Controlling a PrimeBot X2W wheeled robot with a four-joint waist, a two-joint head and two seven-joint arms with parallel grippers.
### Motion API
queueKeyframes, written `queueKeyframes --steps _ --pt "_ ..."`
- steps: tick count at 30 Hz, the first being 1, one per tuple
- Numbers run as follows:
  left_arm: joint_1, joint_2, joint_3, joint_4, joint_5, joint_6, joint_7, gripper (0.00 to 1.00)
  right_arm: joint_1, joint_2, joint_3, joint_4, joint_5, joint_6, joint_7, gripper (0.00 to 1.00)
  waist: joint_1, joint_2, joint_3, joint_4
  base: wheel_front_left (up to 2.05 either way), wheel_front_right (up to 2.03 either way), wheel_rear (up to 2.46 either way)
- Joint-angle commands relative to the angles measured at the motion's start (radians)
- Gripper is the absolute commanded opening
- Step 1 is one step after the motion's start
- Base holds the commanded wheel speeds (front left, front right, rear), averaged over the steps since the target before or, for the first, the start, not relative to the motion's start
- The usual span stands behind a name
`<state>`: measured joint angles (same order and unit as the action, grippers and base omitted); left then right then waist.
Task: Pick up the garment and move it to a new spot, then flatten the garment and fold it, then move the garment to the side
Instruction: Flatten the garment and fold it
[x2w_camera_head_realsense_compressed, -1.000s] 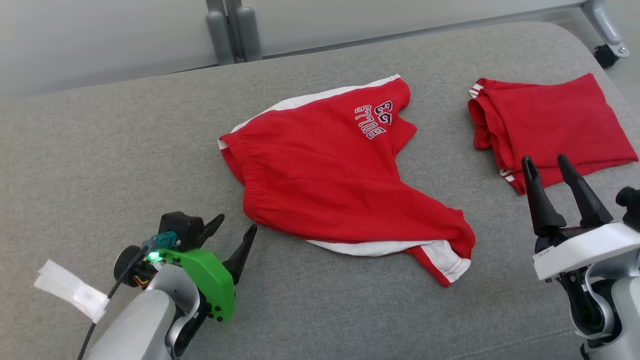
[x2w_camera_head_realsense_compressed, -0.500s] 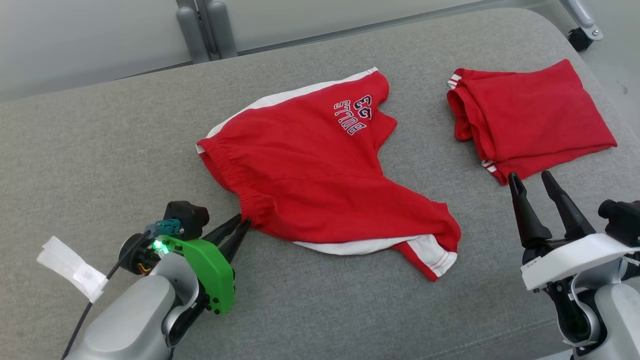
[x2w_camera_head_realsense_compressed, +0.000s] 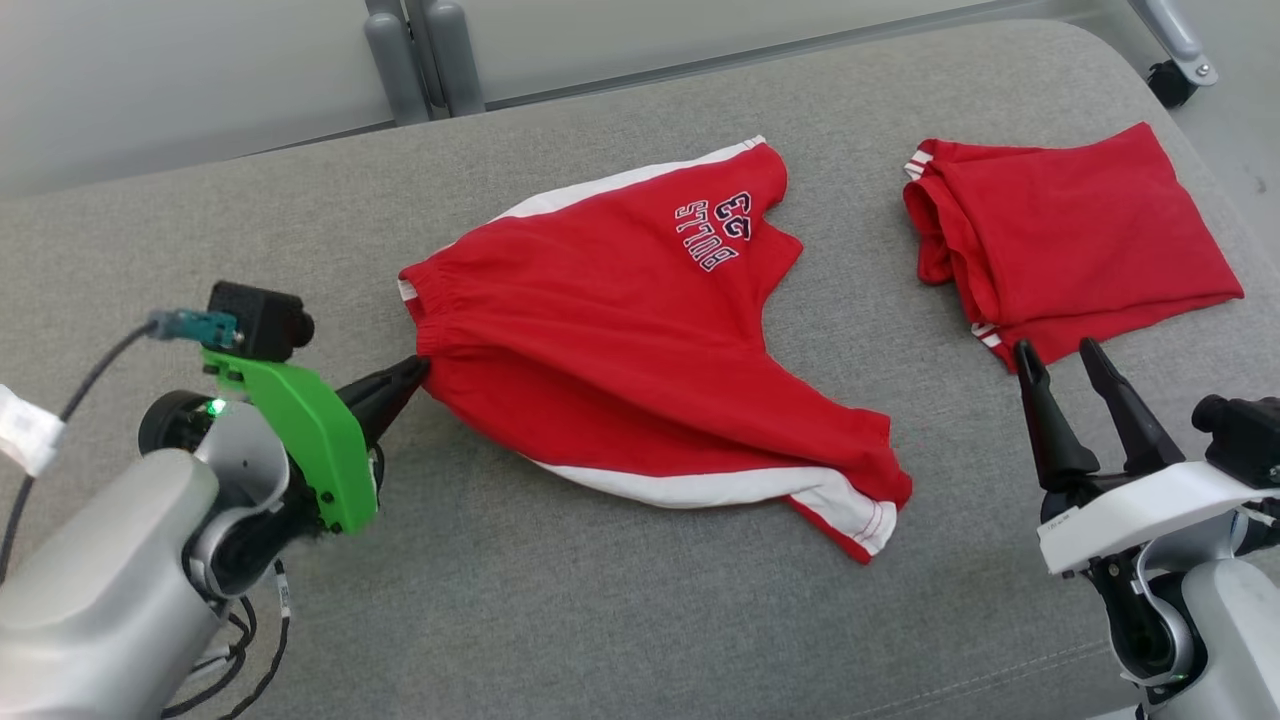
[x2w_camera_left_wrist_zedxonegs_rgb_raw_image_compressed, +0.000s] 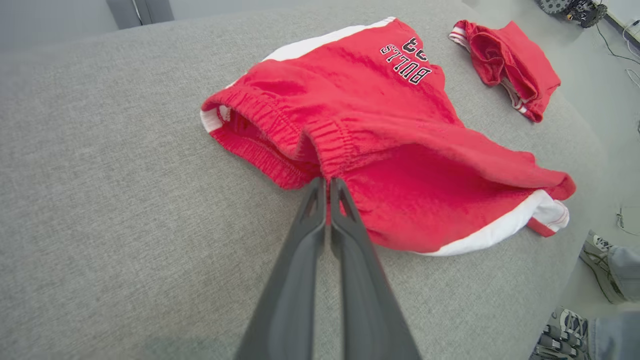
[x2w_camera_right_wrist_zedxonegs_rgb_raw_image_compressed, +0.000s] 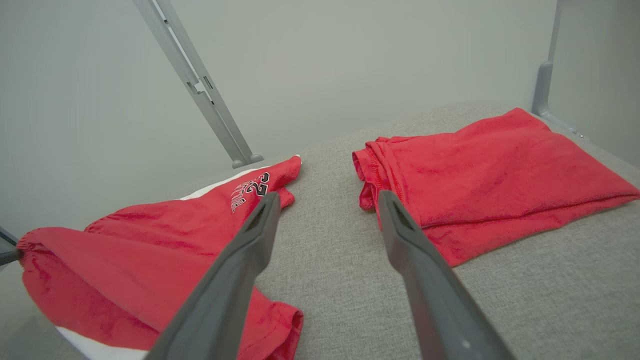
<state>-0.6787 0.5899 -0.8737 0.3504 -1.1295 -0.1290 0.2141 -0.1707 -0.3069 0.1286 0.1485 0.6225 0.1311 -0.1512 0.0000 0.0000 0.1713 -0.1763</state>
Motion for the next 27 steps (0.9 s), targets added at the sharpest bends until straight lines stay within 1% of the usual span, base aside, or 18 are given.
queueKeyframes --steps 1,4,5,7,10,14,17,18,20,22,27 --pt "-0.02 0.006 0.013 -0.008 -0.056 0.002 0.054 0.0 -0.006 0.002 0.007 0.008 0.006 -0.001 -0.004 1.0 0.0 0.0 0.004 -0.004 0.0 0.0 0.0" --pt "-0.046 0.006 0.032 0.006 -0.155 0.016 0.174 0.0 -0.027 0.009 0.026 0.015 0.011 -0.001 -0.003 1.0 0.0 0.0 0.016 -0.022 0.0 0.0 0.0" --pt "-0.056 0.011 0.031 0.023 -0.171 0.025 0.214 0.0 -0.035 0.012 0.036 0.018 0.01 -0.001 -0.002 1.0 0.0 0.0 0.022 -0.032 0.0 0.0 0.0" --pt "-0.081 0.014 0.03 0.064 -0.182 0.039 0.251 0.0 -0.046 0.013 0.05 0.024 0.012 -0.001 -0.003 1.0 0.0 0.0 0.037 -0.05 0.0 0.0 0.0" --pt "-0.114 -0.003 0.053 0.143 -0.196 0.052 0.249 0.0 -0.068 0.017 0.067 0.032 0.015 -0.001 -0.012 1.0 0.0 0.0 0.061 -0.08 0.0 0.0 0.0" --pt "-0.155 -0.029 0.083 0.25 -0.214 0.043 0.223 0.0 -0.09 0.027 0.087 0.049 0.021 -0.001 -0.029 1.0 0.0 0.0 0.089 -0.11 0.0 0.0 0.0" --pt "-0.175 -0.048 0.088 0.319 -0.227 0.031 0.235 0.0 -0.104 0.033 0.101 0.067 0.021 -0.001 -0.04 1.0 0.0 0.0 0.099 -0.12 0.0 0.0 0.0" --pt "-0.181 -0.052 0.09 0.335 -0.229 0.027 0.235 0.31 -0.108 0.036 0.107 0.071 0.023 -0.001 -0.043 1.0 0.0 0.0 0.1 -0.121 0.0 0.0 0.0" --pt "-0.189 -0.063 0.101 0.363 -0.241 0.019 0.222 1.0 -0.111 0.039 0.116 0.083 0.026 -0.001 -0.048 1.0 0.0 0.0 0.097 -0.118 0.0 0.0 0.0" --pt "-0.187 -0.069 0.101 0.377 -0.245 0.011 0.217 1.0 -0.111 0.039 0.122 0.094 0.026 -0.001 -0.055 1.0 0.0 0.0 0.086 -0.109 0.0 0.0 0.0" --pt "-0.165 -0.043 0.055 0.336 -0.18 -0.002 0.163 1.0 -0.087 0.028 0.125 0.112 0.027 -0.001 -0.065 1.0 0.0 0.0 0.036 -0.066 0.0 0.0 0.0"
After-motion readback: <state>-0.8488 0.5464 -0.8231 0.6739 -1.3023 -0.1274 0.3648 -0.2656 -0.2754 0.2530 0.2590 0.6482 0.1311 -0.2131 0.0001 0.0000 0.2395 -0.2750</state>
